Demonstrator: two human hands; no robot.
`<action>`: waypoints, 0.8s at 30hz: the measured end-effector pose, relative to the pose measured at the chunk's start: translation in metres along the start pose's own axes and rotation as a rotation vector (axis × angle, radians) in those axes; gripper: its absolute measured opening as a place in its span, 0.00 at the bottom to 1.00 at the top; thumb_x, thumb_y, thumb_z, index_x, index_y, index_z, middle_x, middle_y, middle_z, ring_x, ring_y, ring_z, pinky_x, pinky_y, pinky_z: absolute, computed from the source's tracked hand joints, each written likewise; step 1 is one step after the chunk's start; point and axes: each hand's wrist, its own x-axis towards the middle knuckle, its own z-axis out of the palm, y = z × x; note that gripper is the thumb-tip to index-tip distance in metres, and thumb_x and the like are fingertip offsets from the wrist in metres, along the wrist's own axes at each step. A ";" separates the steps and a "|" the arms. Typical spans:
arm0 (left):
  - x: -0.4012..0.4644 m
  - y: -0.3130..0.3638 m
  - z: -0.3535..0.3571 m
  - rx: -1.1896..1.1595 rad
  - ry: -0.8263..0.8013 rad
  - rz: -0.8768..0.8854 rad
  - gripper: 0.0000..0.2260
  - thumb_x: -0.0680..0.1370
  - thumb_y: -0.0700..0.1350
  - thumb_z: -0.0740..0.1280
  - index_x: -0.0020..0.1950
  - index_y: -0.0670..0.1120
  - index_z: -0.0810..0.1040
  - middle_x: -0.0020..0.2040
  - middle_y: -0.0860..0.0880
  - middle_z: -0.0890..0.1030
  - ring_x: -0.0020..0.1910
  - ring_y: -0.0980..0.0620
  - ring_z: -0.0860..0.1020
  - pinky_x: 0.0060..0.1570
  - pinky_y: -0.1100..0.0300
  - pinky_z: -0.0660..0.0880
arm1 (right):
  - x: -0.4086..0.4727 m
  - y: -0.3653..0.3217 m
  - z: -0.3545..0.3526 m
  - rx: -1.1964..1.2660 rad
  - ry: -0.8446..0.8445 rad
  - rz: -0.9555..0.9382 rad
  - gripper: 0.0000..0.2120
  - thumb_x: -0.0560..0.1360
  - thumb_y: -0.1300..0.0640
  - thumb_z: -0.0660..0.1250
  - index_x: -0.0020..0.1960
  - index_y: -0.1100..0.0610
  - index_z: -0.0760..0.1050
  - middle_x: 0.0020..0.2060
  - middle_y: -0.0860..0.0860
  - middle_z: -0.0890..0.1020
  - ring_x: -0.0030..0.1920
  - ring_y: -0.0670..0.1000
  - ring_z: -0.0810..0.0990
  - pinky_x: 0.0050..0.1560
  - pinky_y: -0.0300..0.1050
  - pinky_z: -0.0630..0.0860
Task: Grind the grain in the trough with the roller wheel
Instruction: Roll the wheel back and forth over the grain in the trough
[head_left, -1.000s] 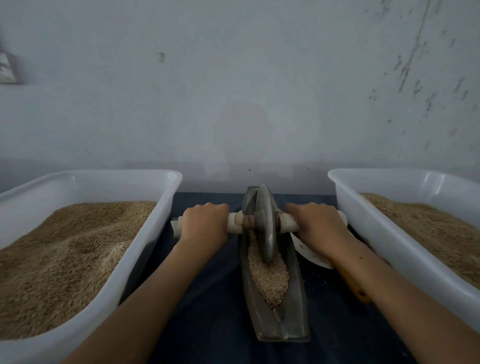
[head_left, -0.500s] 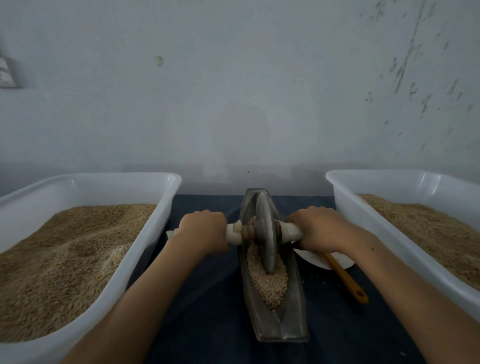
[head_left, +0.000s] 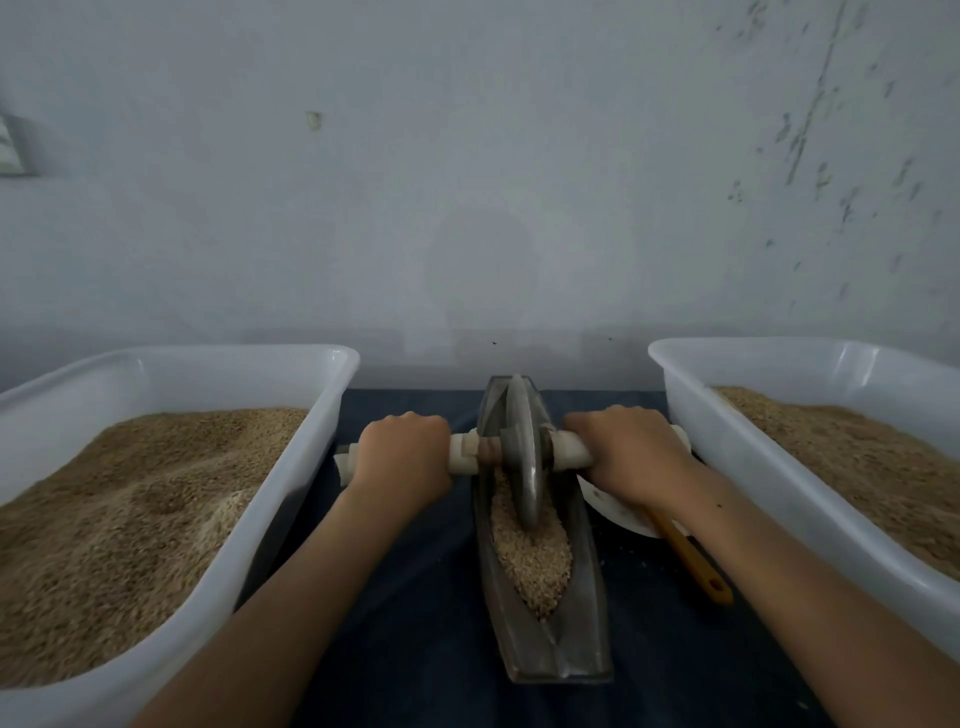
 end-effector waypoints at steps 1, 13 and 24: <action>0.000 -0.001 -0.002 -0.009 -0.063 0.008 0.08 0.75 0.48 0.65 0.53 0.47 0.75 0.47 0.49 0.79 0.45 0.50 0.77 0.43 0.59 0.70 | 0.000 0.000 -0.005 0.007 -0.059 -0.007 0.05 0.75 0.52 0.64 0.51 0.47 0.73 0.46 0.48 0.80 0.46 0.53 0.79 0.40 0.45 0.68; 0.003 -0.002 0.003 -0.048 -0.041 -0.037 0.07 0.76 0.49 0.65 0.52 0.49 0.73 0.47 0.50 0.78 0.45 0.50 0.77 0.42 0.58 0.70 | -0.001 -0.004 0.005 -0.044 0.124 0.001 0.05 0.76 0.55 0.62 0.51 0.49 0.70 0.45 0.48 0.81 0.45 0.53 0.79 0.39 0.45 0.66; 0.002 -0.004 -0.003 -0.038 -0.199 0.002 0.11 0.74 0.49 0.67 0.54 0.47 0.75 0.48 0.49 0.79 0.47 0.50 0.77 0.43 0.58 0.71 | -0.001 -0.001 -0.011 -0.002 -0.146 -0.016 0.08 0.73 0.54 0.65 0.51 0.48 0.75 0.45 0.48 0.81 0.45 0.51 0.79 0.39 0.44 0.70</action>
